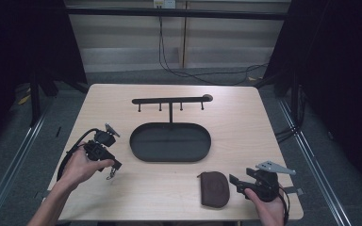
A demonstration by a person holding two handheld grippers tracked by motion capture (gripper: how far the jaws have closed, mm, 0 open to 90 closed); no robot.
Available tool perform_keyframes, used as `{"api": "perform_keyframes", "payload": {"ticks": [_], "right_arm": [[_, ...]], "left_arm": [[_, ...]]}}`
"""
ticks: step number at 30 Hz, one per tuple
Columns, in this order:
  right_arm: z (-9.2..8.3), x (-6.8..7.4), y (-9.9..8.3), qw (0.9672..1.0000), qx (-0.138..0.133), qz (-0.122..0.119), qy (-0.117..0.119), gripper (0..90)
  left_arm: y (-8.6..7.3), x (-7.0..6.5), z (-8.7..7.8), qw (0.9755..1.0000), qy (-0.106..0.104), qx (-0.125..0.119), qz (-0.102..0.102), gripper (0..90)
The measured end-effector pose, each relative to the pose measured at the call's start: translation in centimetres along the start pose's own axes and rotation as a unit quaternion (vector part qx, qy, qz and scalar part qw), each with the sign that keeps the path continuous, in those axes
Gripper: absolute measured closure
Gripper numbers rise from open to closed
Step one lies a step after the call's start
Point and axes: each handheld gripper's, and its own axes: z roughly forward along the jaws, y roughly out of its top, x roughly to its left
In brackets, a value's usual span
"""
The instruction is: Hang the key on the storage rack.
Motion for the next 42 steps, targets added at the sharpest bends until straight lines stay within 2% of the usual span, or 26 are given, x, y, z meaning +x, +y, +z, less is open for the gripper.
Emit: {"api": "perform_keyframes", "payload": {"ticks": [4, 16, 28, 42], "right_arm": [[0.0, 0.0, 0.0, 1.0, 0.0, 0.0, 0.0, 22.9], [0.0, 0.0, 0.0, 1.0, -0.001, 0.001, 0.0, 23.0], [0.0, 0.0, 0.0, 1.0, 0.001, 0.001, 0.0, 23.0], [0.0, 0.0, 0.0, 1.0, 0.001, 0.0, 0.0, 23.0]], "left_arm": [[0.1, 0.0, -0.6, 1.0, -0.002, -0.004, 0.0, 68.4], [0.5, 0.0, -2.1, 0.9999, 0.0, 0.013, -0.004, 68.4], [1.3, -0.1, -4.1, 0.9998, 0.011, 0.015, -0.005, 68.4], [3.2, -0.7, -5.7, 0.9997, 0.016, 0.019, 0.0, 68.4]]}}
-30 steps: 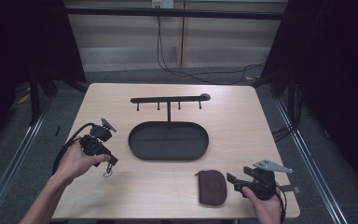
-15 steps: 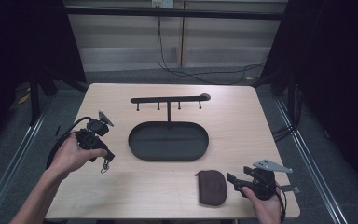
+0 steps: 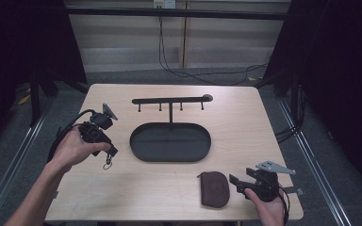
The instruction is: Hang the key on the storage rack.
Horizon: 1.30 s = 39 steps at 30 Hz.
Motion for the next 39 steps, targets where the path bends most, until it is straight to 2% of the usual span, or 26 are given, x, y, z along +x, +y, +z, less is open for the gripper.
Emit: {"api": "perform_keyframes", "payload": {"ticks": [14, 20, 39], "right_arm": [[0.0, 0.0, 0.0, 1.0, 0.0, 0.0, 0.0, 23.0], [0.0, 0.0, 0.0, 1.0, 0.0, 0.0, 0.001, 23.0], [0.0, 0.0, 0.0, 1.0, 0.0, 0.001, 0.002, 23.0]], "left_arm": [[1.9, -0.3, -1.8, 0.9999, 0.006, -0.003, 0.009, 68.4], [2.4, -0.3, -2.2, 1.0, 0.005, -0.007, 0.004, 68.4], [5.9, -0.7, -4.4, 0.9999, 0.009, -0.005, 0.009, 68.4]]}}
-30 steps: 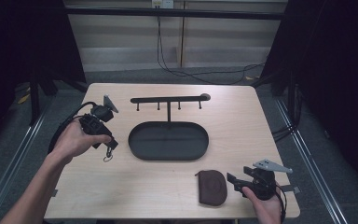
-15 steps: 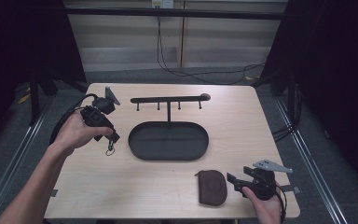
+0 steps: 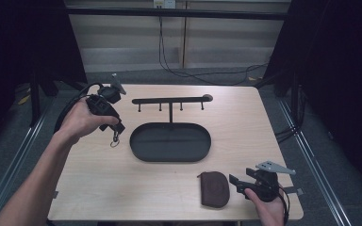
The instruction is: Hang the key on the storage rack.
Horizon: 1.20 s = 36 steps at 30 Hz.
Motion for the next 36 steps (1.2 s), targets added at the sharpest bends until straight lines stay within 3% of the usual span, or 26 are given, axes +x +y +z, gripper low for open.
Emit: {"api": "perform_keyframes", "payload": {"ticks": [15, 25, 36], "right_arm": [[-0.1, 0.1, 0.0, 1.0, -0.002, -0.002, 0.003, 23.0], [-0.1, 0.1, 0.0, 1.0, -0.002, -0.003, 0.005, 23.0], [-0.2, 0.0, -0.1, 1.0, -0.003, -0.001, 0.006, 23.0]], "left_arm": [[3.1, -0.3, 1.0, 0.9998, 0.007, 0.018, -0.007, 68.4], [4.8, -0.3, 1.1, 0.9997, 0.011, 0.015, -0.014, 68.4], [6.7, -0.8, 0.9, 0.999, 0.034, 0.024, -0.016, 68.4]]}}
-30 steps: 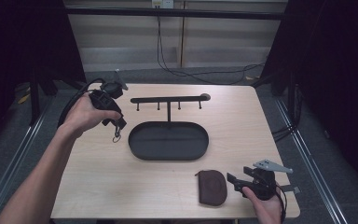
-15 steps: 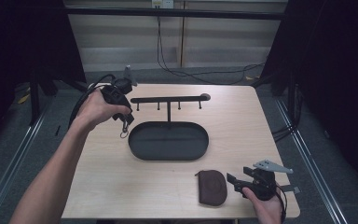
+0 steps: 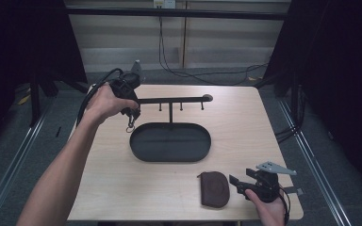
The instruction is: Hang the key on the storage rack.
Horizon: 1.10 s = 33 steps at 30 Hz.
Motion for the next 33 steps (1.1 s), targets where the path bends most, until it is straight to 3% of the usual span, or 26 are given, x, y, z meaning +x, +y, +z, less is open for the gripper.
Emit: {"api": "perform_keyframes", "payload": {"ticks": [11, 14, 24, 30, 33], "right_arm": [[-0.1, 0.0, 0.0, 1.0, 0.0, 0.0, 0.002, 23.0], [-0.1, 0.0, 0.0, 1.0, 0.0, -0.001, 0.003, 23.0], [-0.1, 0.0, 0.0, 1.0, -0.001, -0.003, 0.004, 23.0], [-0.1, 0.0, 0.0, 1.0, 0.0, -0.004, 0.003, 23.0], [-0.1, 0.1, 0.0, 1.0, 0.0, -0.005, 0.003, 23.0]], "left_arm": [[1.8, -0.7, 0.2, 1.0, 0.005, 0.001, -0.006, 68.4], [2.1, -0.8, 0.7, 0.9997, 0.019, 0.0, -0.015, 68.4], [2.3, -0.4, 0.7, 0.9994, 0.009, -0.009, -0.031, 68.3], [2.3, -0.5, 0.8, 0.9992, 0.014, -0.01, -0.036, 67.9], [2.1, -0.2, 1.2, 0.9989, 0.005, -0.016, -0.044, 66.7]]}}
